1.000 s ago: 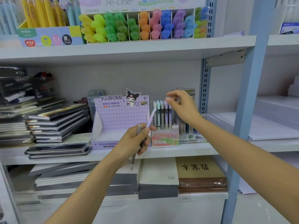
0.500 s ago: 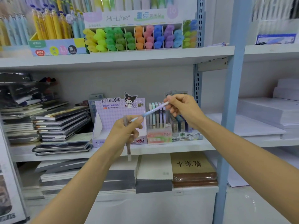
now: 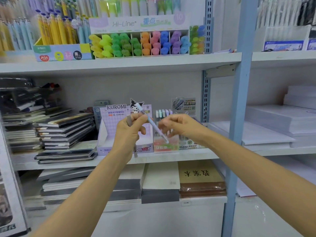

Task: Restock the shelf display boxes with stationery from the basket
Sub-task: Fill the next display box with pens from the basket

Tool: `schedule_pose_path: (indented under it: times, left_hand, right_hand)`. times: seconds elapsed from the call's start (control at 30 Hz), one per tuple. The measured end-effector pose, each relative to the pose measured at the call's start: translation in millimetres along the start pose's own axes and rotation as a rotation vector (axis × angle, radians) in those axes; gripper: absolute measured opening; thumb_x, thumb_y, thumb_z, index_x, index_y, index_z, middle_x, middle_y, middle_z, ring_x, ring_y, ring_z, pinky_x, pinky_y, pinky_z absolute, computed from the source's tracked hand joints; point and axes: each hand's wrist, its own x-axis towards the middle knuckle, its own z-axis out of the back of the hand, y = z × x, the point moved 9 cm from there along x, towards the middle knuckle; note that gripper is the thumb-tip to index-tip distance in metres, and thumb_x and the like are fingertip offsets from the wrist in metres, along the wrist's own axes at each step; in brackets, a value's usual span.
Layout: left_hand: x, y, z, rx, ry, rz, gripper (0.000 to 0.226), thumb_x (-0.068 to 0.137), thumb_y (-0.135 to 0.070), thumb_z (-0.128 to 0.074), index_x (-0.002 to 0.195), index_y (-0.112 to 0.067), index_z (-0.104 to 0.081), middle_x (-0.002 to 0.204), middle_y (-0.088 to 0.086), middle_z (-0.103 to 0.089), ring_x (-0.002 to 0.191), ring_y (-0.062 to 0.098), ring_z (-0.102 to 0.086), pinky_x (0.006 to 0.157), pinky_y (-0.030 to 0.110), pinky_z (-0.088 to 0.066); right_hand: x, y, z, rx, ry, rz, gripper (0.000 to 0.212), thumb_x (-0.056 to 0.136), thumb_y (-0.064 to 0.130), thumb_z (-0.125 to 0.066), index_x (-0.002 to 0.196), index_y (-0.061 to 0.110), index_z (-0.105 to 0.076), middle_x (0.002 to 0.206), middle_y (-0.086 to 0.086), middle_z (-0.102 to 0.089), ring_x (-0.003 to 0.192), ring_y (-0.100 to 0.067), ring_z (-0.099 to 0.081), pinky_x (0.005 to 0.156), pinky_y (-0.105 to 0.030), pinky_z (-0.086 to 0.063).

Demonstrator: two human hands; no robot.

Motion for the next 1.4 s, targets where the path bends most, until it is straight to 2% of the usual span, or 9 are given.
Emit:
schedule_pose_path:
  times: [0.07,0.2,0.4,0.63,0.77,0.9,1.07,1.27,1.4]
  left_hand:
    - [0,0,-9,0.141,0.059,-0.029,0.01,0.091,-0.02,-0.066,0.083,-0.014,-0.066,0.084,0.021,-0.067,0.05,0.007,-0.047,0.049,0.017,-0.033]
    - [-2,-1,-31,0.249,0.188,-0.091,0.014,0.091,-0.016,-0.065,0.077,-0.013,-0.065,0.052,-0.004,-0.056,0.046,0.003,-0.046,0.046,0.008,-0.037]
    - [9,15,-30,0.176,0.21,0.096,0.025,0.082,-0.038,-0.065,0.101,-0.023,-0.059,0.088,-0.003,-0.07,0.07,0.006,-0.056,0.059,0.02,-0.04]
    - [15,32,-19,0.067,0.19,0.128,0.029,0.102,-0.007,-0.029,0.099,-0.008,-0.058,0.081,0.005,-0.069,0.064,0.011,-0.061,0.057,0.021,-0.048]
    - [9,31,-23,0.126,0.288,0.064,0.026,0.106,-0.031,-0.036,0.108,-0.018,-0.059,0.063,0.0,-0.061,0.055,0.016,-0.058,0.056,0.025,-0.053]
    - [12,38,-20,0.153,0.257,0.081,0.025,0.105,-0.035,-0.037,0.11,-0.022,-0.058,0.056,-0.009,-0.034,0.047,0.009,-0.027,0.044,0.021,-0.029]
    - [15,50,-16,0.123,0.216,0.167,0.024,0.104,-0.014,-0.034,0.104,-0.014,-0.059,0.064,-0.003,-0.044,0.051,0.01,-0.035,0.047,0.023,-0.035]
    - [9,44,-21,0.174,0.311,0.087,0.024,0.106,-0.023,-0.037,0.11,-0.014,-0.059,0.061,-0.003,-0.055,0.054,0.012,-0.052,0.057,0.024,-0.052]
    - [10,47,-19,0.191,0.291,0.095,0.022,0.105,-0.027,-0.038,0.112,-0.017,-0.057,0.059,-0.006,-0.041,0.051,0.011,-0.034,0.048,0.021,-0.036]
  right_hand:
    - [6,19,8,0.013,-0.117,0.077,0.028,0.095,0.032,-0.057,0.118,0.019,-0.066,0.105,0.003,-0.071,0.093,-0.011,-0.067,0.081,-0.028,-0.057]
    - [14,48,8,-0.115,-0.193,0.19,0.017,0.093,0.026,-0.063,0.108,0.024,-0.07,0.091,0.012,-0.071,0.084,-0.006,-0.065,0.073,-0.022,-0.056]
    - [19,51,48,-0.045,-0.426,0.228,0.015,0.097,0.014,-0.056,0.105,0.006,-0.065,0.081,-0.001,-0.068,0.067,-0.003,-0.063,0.063,-0.02,-0.051]
    - [19,26,105,-0.122,-0.735,0.188,0.005,0.097,0.01,-0.056,0.096,0.011,-0.061,0.09,-0.011,-0.064,0.077,-0.022,-0.063,0.058,-0.018,-0.051]
    - [25,0,103,-0.246,-0.735,0.135,0.006,0.096,0.012,-0.057,0.096,0.013,-0.062,0.091,-0.005,-0.065,0.085,-0.023,-0.065,0.068,-0.02,-0.053]
    - [30,-14,91,-0.392,-0.693,0.127,0.011,0.096,0.013,-0.057,0.1,0.008,-0.065,0.092,-0.001,-0.065,0.088,-0.018,-0.061,0.083,-0.03,-0.053]
    - [37,-17,84,-0.478,-0.668,0.13,0.012,0.096,0.014,-0.057,0.099,0.008,-0.066,0.092,-0.004,-0.067,0.082,-0.012,-0.06,0.076,-0.02,-0.052]
    - [47,-17,82,-0.514,-0.575,0.111,0.009,0.095,0.013,-0.059,0.097,0.007,-0.066,0.089,-0.008,-0.066,0.083,-0.023,-0.064,0.082,-0.039,-0.056]
    - [48,-20,82,-0.462,-0.593,0.13,0.014,0.093,0.016,-0.062,0.106,0.014,-0.06,0.087,-0.007,-0.066,0.08,-0.021,-0.063,0.08,-0.038,-0.056]
